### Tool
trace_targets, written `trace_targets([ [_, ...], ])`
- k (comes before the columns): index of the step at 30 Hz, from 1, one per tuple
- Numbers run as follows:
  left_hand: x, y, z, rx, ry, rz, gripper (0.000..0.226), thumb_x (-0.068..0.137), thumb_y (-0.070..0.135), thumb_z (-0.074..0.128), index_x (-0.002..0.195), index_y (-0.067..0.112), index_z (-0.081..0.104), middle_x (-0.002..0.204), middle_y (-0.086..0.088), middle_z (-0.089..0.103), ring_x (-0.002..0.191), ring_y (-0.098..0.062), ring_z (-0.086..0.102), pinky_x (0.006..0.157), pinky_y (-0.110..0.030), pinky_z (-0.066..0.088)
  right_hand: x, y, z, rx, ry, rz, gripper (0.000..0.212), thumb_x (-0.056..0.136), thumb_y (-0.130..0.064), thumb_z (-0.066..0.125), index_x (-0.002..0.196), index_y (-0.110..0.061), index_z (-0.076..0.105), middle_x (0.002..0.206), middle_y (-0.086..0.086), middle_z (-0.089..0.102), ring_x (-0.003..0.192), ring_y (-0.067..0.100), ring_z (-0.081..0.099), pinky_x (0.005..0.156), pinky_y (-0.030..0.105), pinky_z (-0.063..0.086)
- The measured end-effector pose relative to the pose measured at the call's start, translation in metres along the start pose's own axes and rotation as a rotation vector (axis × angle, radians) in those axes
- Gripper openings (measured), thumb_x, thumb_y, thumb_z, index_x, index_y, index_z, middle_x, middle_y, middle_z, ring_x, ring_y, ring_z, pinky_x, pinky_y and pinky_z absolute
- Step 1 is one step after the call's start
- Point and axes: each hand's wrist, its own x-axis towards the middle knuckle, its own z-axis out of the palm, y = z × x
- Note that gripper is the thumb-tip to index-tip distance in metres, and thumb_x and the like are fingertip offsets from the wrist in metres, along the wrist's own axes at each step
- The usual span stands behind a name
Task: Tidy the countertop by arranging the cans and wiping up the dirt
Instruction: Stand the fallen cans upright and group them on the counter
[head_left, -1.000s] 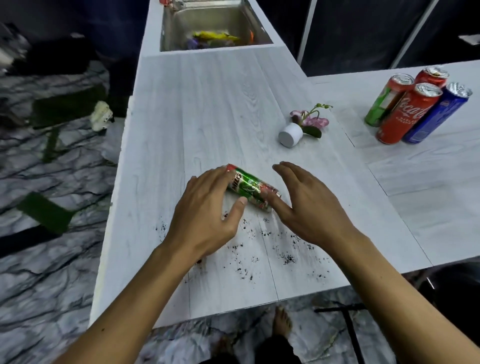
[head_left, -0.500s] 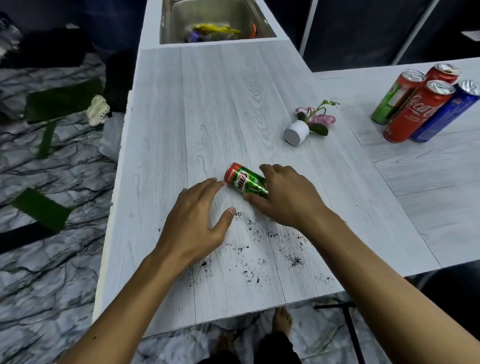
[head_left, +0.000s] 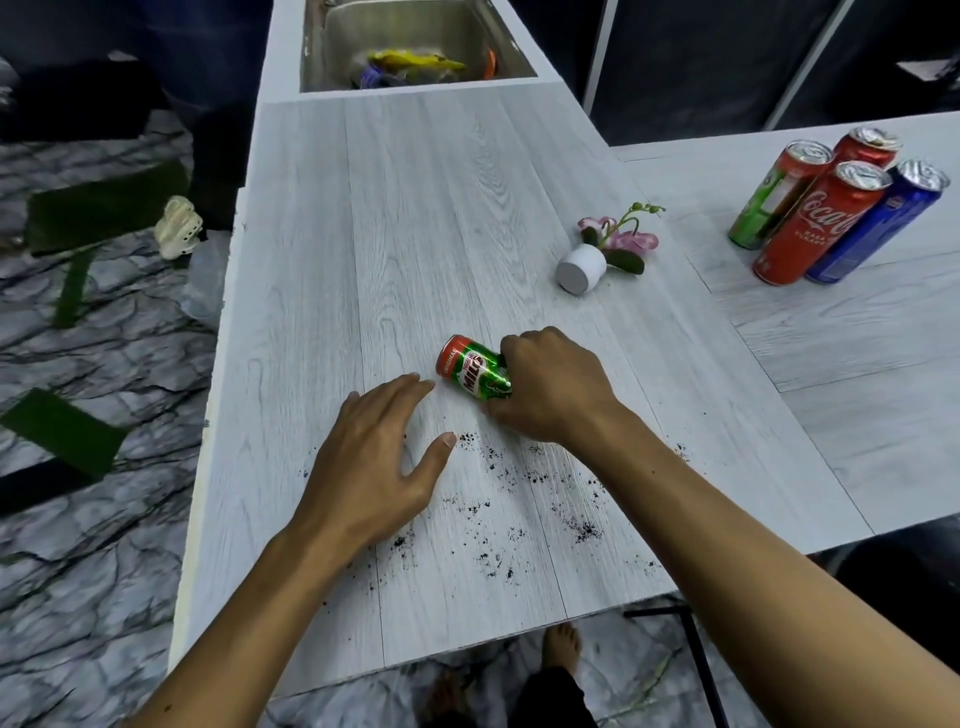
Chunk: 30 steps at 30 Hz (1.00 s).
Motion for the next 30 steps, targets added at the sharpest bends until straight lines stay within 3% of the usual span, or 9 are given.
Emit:
trace_targets([
  [10, 0.003, 0.002, -0.003, -0.011, -0.01, 0.021, 0.067, 0.095, 0.061, 0.048, 0.154, 0.03, 0.041, 0.161, 0.009, 0.039, 0.149, -0.007, 0.03, 0.123, -0.028, 0.009, -0.029, 0.014, 0.007, 0.215, 0.139, 0.021, 0.046, 0.083, -0.05, 0.072, 0.116, -0.02, 0.061, 0.103, -0.002, 0.065, 0.09, 0.017, 0.055, 0.063, 0.03, 0.039],
  [20, 0.013, 0.021, 0.005, 0.004, -0.048, 0.11, 0.063, 0.099, 0.059, 0.051, 0.154, 0.031, 0.04, 0.162, 0.011, 0.037, 0.149, -0.003, 0.027, 0.124, -0.026, 0.008, -0.079, 0.047, 0.01, 0.523, 0.31, 0.121, 0.058, 0.079, -0.047, 0.081, 0.126, -0.022, 0.058, 0.114, -0.006, 0.069, 0.099, 0.013, 0.064, 0.081, 0.034, 0.055],
  [24, 0.018, 0.034, 0.012, -0.019, -0.058, 0.139, 0.063, 0.098, 0.059, 0.052, 0.155, 0.036, 0.036, 0.163, 0.019, 0.031, 0.148, 0.006, 0.019, 0.121, -0.022, 0.009, -0.097, 0.061, 0.01, 0.63, 0.398, 0.153, 0.055, 0.078, -0.045, 0.083, 0.123, -0.023, 0.06, 0.109, -0.01, 0.07, 0.093, 0.005, 0.065, 0.079, 0.032, 0.059],
  [28, 0.023, 0.05, 0.02, -0.034, -0.083, 0.15, 0.065, 0.097, 0.061, 0.051, 0.156, 0.04, 0.033, 0.164, 0.021, 0.027, 0.148, 0.006, 0.013, 0.118, -0.019, 0.008, -0.11, 0.077, 0.013, 0.698, 0.452, 0.192, 0.057, 0.078, -0.043, 0.085, 0.125, -0.023, 0.061, 0.108, -0.012, 0.069, 0.095, 0.001, 0.065, 0.081, 0.026, 0.058],
  [30, 0.028, 0.059, 0.025, -0.026, -0.094, 0.168, 0.065, 0.098, 0.06, 0.051, 0.156, 0.039, 0.033, 0.165, 0.02, 0.028, 0.153, -0.004, 0.018, 0.119, -0.019, 0.008, -0.115, 0.085, 0.014, 0.726, 0.472, 0.213, 0.058, 0.076, -0.042, 0.087, 0.125, -0.023, 0.062, 0.107, -0.012, 0.07, 0.097, 0.001, 0.065, 0.084, 0.026, 0.058],
])
